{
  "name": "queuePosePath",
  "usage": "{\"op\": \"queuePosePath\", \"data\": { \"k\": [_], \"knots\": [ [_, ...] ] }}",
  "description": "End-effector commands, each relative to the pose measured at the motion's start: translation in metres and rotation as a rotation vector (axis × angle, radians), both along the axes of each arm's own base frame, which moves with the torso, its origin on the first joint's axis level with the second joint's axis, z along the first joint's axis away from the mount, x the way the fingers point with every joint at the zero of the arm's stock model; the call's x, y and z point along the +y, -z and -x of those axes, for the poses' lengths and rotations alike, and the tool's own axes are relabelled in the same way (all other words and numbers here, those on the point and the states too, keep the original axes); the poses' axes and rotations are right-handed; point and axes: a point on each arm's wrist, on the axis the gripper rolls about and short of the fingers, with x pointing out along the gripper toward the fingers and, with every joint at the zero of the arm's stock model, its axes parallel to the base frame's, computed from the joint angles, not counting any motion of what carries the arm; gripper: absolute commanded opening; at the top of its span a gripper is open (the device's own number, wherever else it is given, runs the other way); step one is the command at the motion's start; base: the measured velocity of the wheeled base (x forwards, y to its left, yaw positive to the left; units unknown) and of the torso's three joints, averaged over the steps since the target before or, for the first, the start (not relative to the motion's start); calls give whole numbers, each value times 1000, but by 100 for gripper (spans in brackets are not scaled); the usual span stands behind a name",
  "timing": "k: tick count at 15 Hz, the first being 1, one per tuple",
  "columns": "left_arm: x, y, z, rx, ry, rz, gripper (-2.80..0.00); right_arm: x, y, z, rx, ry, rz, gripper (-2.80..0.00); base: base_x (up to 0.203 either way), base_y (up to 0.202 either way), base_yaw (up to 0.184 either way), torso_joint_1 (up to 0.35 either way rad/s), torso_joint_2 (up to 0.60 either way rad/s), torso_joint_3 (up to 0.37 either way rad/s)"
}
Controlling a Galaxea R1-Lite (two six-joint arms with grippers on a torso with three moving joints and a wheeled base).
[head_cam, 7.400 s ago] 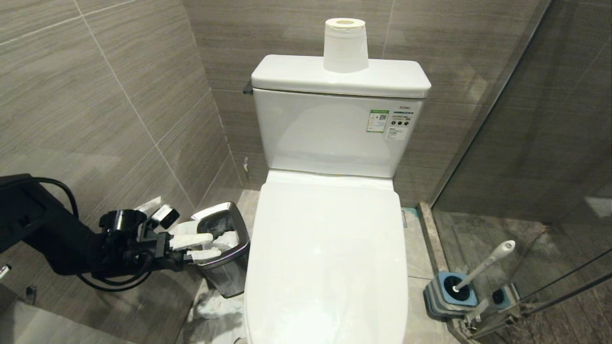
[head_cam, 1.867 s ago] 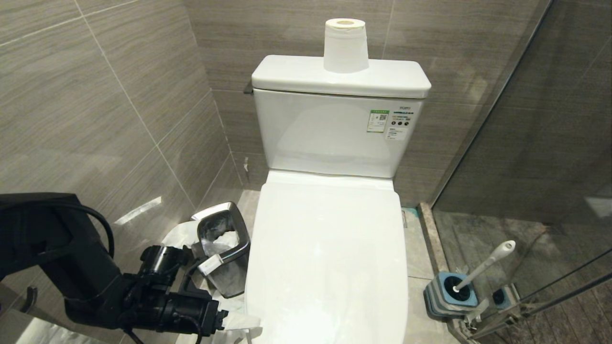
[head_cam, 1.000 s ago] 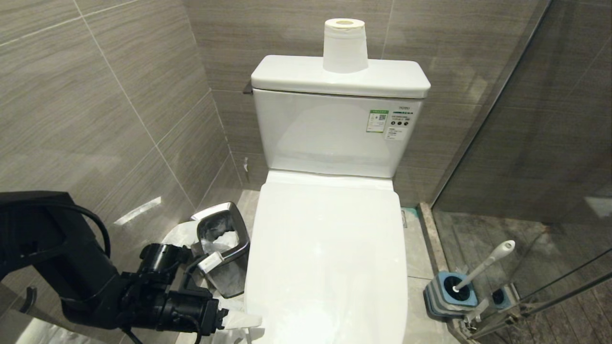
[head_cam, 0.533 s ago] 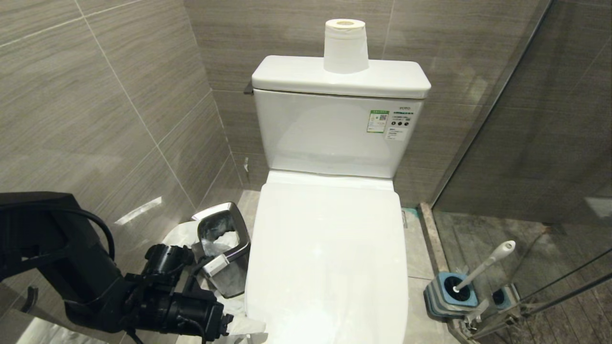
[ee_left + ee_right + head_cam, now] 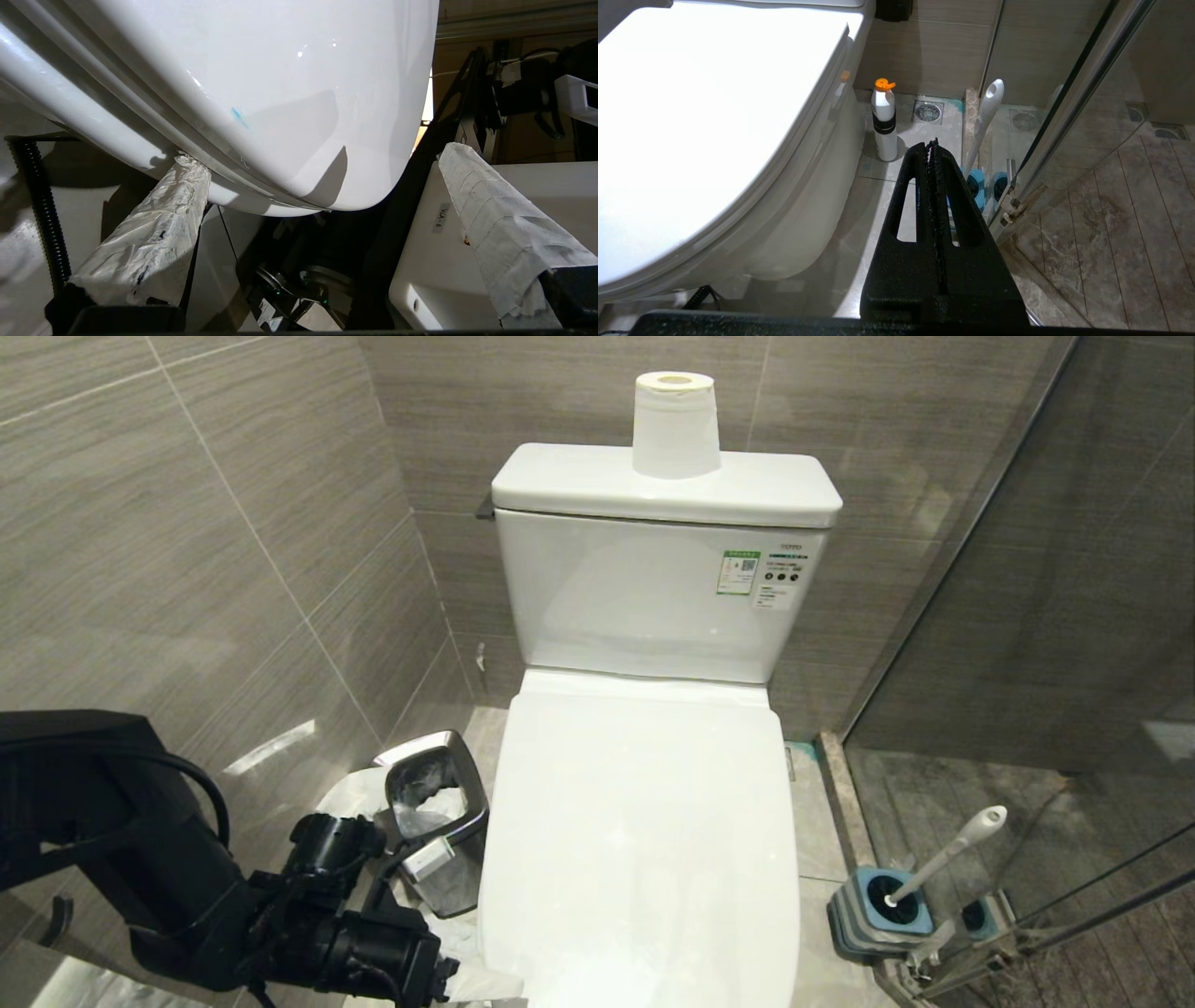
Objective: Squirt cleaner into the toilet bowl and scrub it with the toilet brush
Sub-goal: Use the left hand to lift the toilet lid slightly
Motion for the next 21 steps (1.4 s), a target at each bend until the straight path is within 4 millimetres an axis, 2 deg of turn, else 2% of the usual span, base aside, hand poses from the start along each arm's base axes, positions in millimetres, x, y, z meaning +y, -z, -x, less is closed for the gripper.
{"op": "queuePosePath", "data": {
  "k": [1,8,13,18,21],
  "knots": [
    [-5,-4,4,-5,36,31,0,0,0,0,2,0,0,-280,0,0,0,0,0,0],
    [-3,-13,8,21,100,163,0,0,0,0,2,0,0,-280,0,0,0,0,0,0],
    [7,-21,11,0,75,178,0,0,0,0,0,0,0,-280,0,0,0,0,0,0],
    [17,-29,32,52,97,268,0,0,0,0,2,0,0,-280,0,0,0,0,0,0],
    [17,-35,35,43,106,283,0,0,0,0,2,-1,0,-280,0,0,0,0,0,0]
  ]
}}
